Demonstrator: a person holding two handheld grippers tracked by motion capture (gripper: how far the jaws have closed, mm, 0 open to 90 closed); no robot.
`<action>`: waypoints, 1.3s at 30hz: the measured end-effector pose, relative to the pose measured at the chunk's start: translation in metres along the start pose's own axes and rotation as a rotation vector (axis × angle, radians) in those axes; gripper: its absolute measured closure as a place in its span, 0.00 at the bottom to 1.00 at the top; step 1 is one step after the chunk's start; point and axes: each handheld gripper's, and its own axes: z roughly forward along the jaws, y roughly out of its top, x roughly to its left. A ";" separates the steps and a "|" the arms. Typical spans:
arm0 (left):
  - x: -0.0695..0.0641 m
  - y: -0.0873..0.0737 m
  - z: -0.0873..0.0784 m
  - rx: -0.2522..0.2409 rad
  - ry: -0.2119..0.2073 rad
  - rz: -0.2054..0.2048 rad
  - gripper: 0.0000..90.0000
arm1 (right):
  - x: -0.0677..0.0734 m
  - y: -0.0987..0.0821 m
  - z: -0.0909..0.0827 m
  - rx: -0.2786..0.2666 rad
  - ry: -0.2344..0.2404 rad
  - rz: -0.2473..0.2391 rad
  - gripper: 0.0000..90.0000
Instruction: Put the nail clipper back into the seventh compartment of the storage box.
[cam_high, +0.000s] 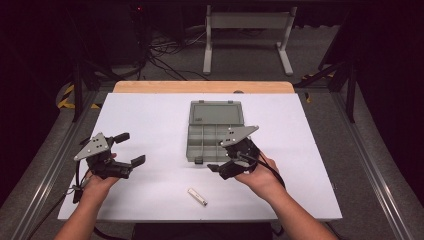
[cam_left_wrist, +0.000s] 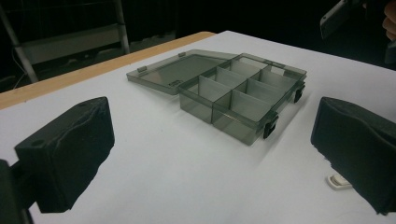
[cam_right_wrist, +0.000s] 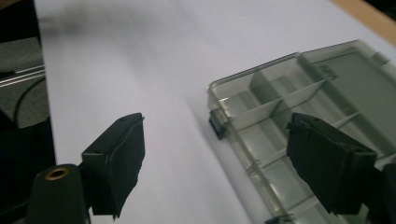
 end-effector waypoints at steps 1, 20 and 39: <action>0.000 0.000 0.000 0.001 -0.002 0.000 0.01 | 0.002 -0.001 0.003 0.007 0.003 -0.005 0.23; 0.000 0.000 0.000 -0.004 0.001 0.005 0.01 | 0.024 -0.017 0.032 0.109 0.103 -0.002 0.22; -0.001 0.000 0.001 0.000 0.002 0.010 0.01 | 0.045 -0.039 0.062 0.214 0.174 -0.006 0.22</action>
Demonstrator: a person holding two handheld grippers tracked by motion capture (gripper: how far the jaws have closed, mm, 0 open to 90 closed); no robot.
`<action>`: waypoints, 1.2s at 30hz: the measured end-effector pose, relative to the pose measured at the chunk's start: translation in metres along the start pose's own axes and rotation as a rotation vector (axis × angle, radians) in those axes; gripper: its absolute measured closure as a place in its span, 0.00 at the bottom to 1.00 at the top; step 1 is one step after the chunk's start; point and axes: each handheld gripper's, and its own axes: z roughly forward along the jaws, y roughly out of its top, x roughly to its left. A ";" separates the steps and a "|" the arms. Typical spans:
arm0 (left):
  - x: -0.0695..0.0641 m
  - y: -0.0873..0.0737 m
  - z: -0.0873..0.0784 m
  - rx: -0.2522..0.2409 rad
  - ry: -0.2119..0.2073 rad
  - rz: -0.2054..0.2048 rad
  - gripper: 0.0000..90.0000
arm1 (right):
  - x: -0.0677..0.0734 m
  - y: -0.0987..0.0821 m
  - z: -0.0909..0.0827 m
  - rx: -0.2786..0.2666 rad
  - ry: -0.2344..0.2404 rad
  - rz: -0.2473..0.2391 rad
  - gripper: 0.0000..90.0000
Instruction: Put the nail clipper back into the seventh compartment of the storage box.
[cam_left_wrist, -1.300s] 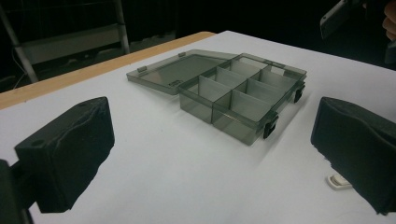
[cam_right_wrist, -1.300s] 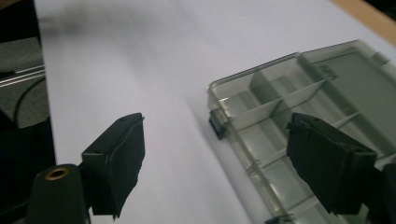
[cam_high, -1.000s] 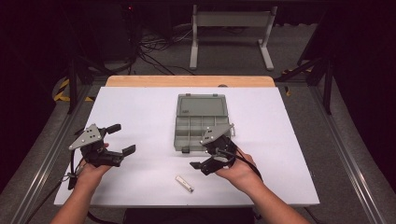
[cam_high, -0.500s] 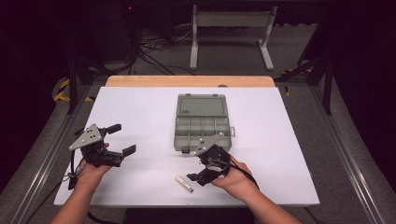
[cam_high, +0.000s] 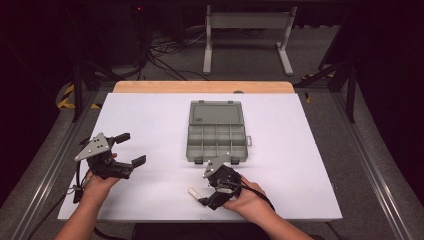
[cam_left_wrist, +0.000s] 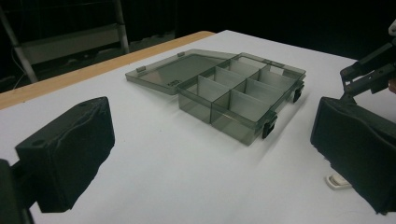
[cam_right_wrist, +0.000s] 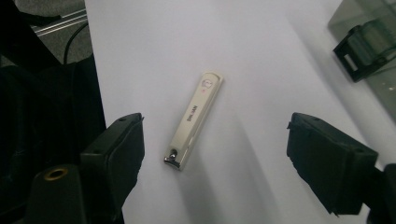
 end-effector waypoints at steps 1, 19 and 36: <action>0.000 0.000 0.000 0.000 -0.001 -0.003 0.01 | 0.001 -0.001 0.002 0.001 0.005 0.003 0.22; -0.001 0.000 0.000 -0.003 0.004 0.003 0.01 | 0.009 -0.004 0.014 -0.002 -0.001 0.006 0.39; -0.002 0.000 0.001 0.006 0.001 0.004 0.01 | 0.016 -0.003 0.023 0.031 -0.045 -0.014 0.68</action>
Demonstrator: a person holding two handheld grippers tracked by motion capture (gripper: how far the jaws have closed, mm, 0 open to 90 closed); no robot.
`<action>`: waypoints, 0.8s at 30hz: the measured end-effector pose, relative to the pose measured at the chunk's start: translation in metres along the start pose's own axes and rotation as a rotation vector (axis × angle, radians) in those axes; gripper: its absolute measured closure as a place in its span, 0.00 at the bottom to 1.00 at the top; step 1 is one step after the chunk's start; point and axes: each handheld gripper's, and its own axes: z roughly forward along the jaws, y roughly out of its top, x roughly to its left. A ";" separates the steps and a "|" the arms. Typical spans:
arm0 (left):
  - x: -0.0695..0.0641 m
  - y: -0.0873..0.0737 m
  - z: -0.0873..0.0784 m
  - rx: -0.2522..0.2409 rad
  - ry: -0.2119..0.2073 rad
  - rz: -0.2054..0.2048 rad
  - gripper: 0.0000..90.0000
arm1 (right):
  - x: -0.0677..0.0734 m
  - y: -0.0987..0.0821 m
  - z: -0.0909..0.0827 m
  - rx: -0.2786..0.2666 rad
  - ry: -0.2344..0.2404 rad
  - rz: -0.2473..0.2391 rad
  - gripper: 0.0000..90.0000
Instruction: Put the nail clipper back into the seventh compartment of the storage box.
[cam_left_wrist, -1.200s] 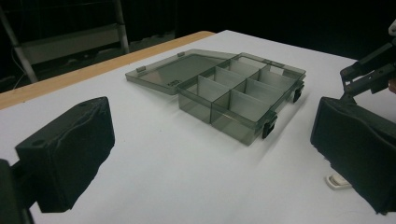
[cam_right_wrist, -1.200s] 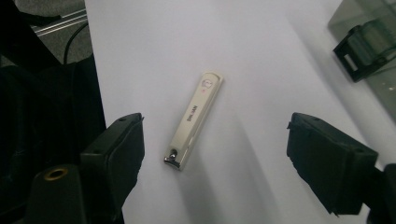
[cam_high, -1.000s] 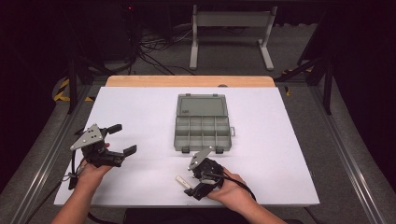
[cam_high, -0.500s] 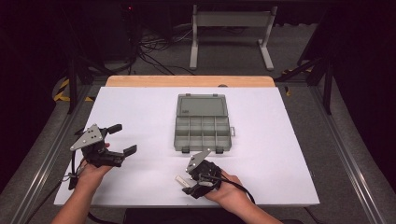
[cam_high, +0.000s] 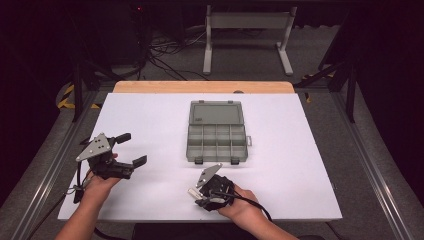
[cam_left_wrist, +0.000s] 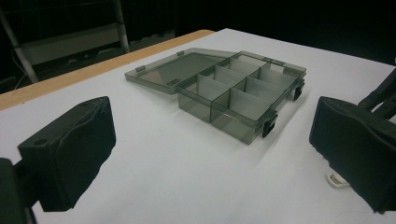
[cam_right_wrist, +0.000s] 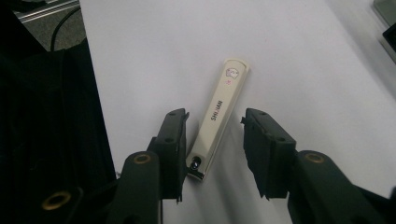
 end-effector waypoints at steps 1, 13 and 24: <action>0.000 0.000 0.000 0.000 0.000 0.000 0.02 | 0.000 0.000 0.000 0.003 -0.003 0.000 0.70; 0.000 0.000 -0.001 -0.006 0.002 0.004 0.02 | -0.002 0.001 -0.001 0.014 -0.013 0.062 0.86; 0.000 0.001 -0.003 -0.019 0.017 0.012 0.02 | -0.004 0.002 -0.002 0.019 0.002 0.055 0.86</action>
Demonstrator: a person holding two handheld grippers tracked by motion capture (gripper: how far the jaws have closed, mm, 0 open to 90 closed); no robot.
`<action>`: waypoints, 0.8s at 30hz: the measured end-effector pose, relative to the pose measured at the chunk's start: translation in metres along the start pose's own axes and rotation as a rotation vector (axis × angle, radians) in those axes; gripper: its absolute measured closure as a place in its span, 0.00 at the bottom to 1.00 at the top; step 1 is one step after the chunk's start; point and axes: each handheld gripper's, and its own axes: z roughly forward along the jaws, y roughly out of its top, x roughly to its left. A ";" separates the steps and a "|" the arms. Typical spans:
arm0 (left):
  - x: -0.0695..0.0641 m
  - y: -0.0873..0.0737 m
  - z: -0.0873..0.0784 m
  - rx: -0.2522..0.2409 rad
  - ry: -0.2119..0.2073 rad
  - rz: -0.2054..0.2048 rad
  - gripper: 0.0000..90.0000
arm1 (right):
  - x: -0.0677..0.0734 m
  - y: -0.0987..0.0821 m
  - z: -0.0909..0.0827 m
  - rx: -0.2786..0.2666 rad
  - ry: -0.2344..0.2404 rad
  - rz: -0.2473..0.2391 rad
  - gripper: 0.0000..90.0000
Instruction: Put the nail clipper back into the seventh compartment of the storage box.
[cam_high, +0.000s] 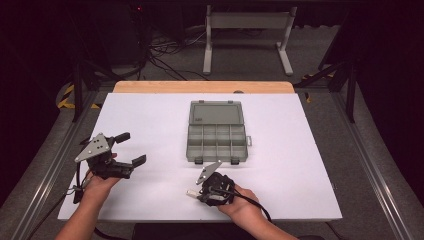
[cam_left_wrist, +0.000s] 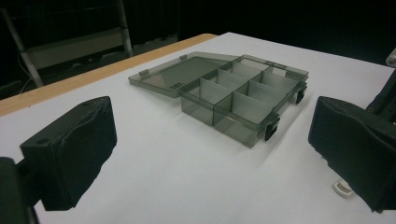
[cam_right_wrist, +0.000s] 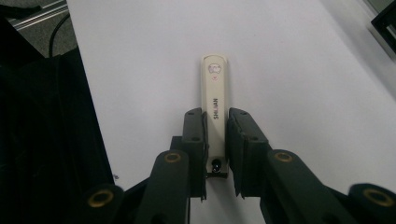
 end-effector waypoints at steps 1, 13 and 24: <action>0.000 0.000 0.000 -0.004 0.002 0.000 0.02 | 0.000 0.000 -0.002 -0.008 -0.003 -0.008 0.87; 0.001 0.000 -0.002 -0.006 -0.002 -0.011 0.02 | -0.008 0.009 -0.034 -0.057 -0.004 0.002 0.87; 0.002 0.000 -0.001 -0.011 -0.001 -0.016 0.02 | -0.016 0.019 -0.064 -0.134 -0.015 0.001 0.86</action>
